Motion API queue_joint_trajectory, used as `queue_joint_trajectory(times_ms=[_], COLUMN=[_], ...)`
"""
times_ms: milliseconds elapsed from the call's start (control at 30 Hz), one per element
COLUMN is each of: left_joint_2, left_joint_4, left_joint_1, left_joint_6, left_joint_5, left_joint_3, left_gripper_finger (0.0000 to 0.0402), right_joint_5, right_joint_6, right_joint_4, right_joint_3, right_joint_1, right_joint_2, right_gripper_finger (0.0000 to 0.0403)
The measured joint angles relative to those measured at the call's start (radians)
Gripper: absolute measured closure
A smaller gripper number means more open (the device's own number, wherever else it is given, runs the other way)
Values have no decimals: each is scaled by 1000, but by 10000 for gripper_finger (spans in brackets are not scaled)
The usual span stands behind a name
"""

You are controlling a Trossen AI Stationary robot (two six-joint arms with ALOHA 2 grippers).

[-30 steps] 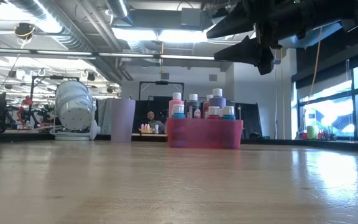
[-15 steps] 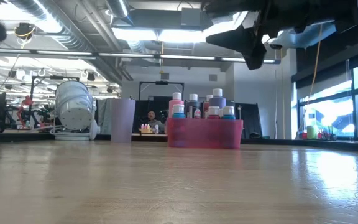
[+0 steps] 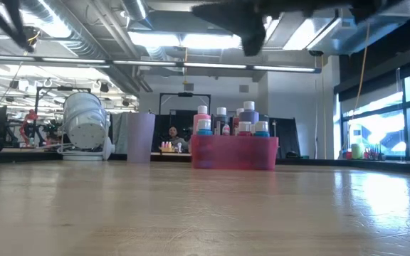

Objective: Pick & Place Paint Supplies
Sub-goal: Put the black paint brush into the purple cup

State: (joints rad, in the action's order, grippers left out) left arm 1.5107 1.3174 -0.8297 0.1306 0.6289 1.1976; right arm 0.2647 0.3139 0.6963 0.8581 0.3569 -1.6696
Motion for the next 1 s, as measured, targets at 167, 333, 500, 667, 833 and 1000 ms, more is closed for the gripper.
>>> queue_joint_trajectory(times_ms=[167,333,500,667,833,1000], left_joint_2=[98,200,265,292,294,295], left_joint_4=[96,256,258,253,256,254], left_joint_1=[54,80,81,79,88,78], left_joint_6=[48,-14,-39,-83,-102,7], left_joint_5=[42,128,235,319,334,417], left_joint_3=[83,161,232,299,323,310], left_gripper_finger=[400,400,400,400,400,400], right_joint_5=[5,89,246,316,288,215], right_joint_6=[16,11,11,11,-7,15], right_joint_4=[-172,-309,-335,-345,-314,-284], right_joint_3=[135,219,231,231,232,232], right_joint_1=[0,20,35,40,40,42], right_joint_2=[-64,-131,-184,-205,-204,-204], right_gripper_finger=[146,146,146,146,146,146])
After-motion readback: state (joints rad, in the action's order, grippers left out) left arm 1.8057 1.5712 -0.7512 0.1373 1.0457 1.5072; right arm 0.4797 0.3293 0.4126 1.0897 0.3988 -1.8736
